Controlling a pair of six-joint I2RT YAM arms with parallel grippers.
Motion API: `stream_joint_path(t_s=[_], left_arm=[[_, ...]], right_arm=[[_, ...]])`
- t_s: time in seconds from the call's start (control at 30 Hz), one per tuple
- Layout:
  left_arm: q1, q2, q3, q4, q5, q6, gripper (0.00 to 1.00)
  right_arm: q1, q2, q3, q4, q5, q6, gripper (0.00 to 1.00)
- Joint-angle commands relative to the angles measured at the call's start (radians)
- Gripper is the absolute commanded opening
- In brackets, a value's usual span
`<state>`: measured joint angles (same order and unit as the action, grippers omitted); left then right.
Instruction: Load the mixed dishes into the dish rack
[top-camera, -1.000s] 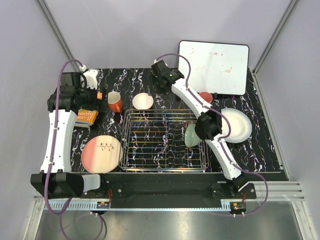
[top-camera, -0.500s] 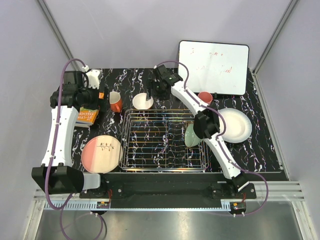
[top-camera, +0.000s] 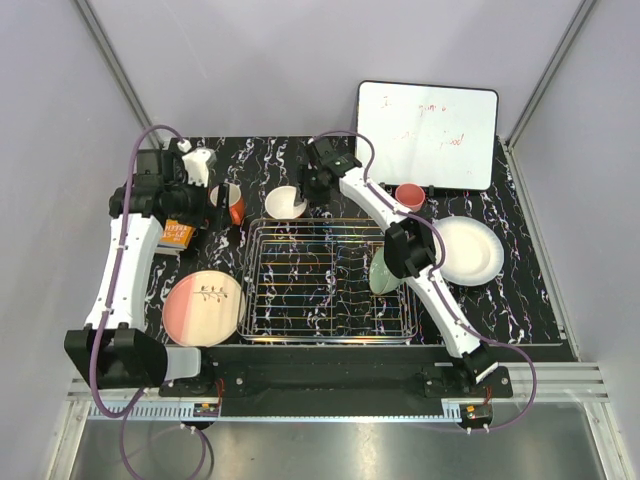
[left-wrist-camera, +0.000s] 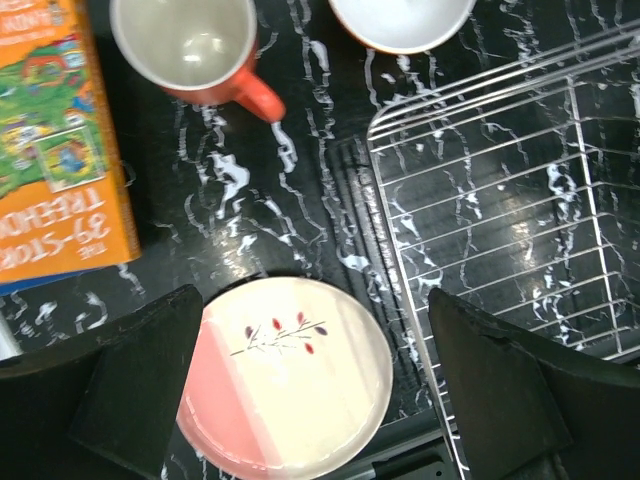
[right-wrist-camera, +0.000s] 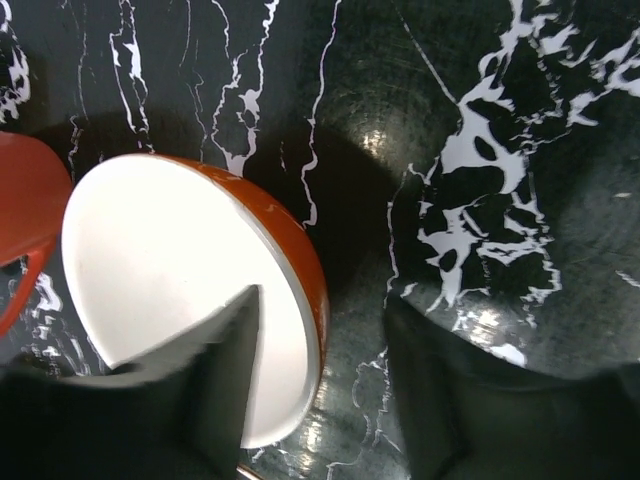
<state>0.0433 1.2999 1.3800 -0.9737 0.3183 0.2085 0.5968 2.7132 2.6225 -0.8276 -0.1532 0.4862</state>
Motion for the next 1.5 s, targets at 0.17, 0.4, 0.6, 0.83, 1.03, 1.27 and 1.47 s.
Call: stream_joint_path(t_s=[0.17,0.4,0.6,0.83,1.03,1.27,1.47], left_arm=[[-0.058,0.038,-0.044,0.11,0.099,0.083,0.99],[-0.138,0.183,0.03,0.148,0.071,0.161,0.99],[-0.184,0.34,0.158,0.155,0.056,0.177,0.99],[-0.227,0.458,0.26,0.156,0.061,0.184,0.95],[-0.261,0.48,0.255,0.142,0.132,0.216,0.94],[-0.318,0.433,0.174,0.099,0.165,0.324,0.94],[-0.356,0.535,0.223,0.101,0.05,0.31,0.92]], right_arm=[[-0.002,0.048,-0.002,0.054,-0.066,0.043,0.32],[-0.003,-0.036,-0.056,0.048,0.039,-0.007,0.0],[-0.028,-0.202,-0.107,0.025,0.237,-0.058,0.0],[-0.046,-0.403,-0.146,-0.088,0.502,-0.15,0.0],[-0.046,-0.619,-0.315,-0.192,0.67,-0.152,0.0],[-0.048,-0.942,-0.626,-0.163,0.727,-0.121,0.0],[-0.046,-1.185,-0.85,-0.162,0.715,-0.078,0.0]])
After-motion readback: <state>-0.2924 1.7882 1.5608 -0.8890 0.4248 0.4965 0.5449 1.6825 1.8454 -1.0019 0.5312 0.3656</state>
